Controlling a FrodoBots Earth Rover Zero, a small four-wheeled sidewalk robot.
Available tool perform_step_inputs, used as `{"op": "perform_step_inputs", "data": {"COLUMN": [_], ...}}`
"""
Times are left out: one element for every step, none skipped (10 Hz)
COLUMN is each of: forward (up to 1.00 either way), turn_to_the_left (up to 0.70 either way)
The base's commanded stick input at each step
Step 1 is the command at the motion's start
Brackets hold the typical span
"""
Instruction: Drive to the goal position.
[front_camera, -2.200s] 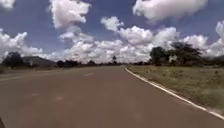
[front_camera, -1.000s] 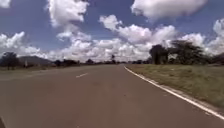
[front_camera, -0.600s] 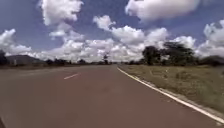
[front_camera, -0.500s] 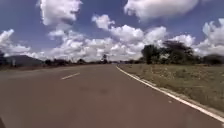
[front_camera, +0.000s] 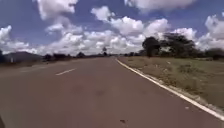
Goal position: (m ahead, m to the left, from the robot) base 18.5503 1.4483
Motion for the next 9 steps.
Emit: {"op": "perform_step_inputs", "data": {"forward": [1.0, 1.0, 1.0, 1.0, 1.0, 1.0, 1.0, 1.0, 1.0], "turn_to_the_left": [0.0, 0.0, 0.0, 0.0, 0.0, 0.0, -0.03, -0.4, -0.4]}}
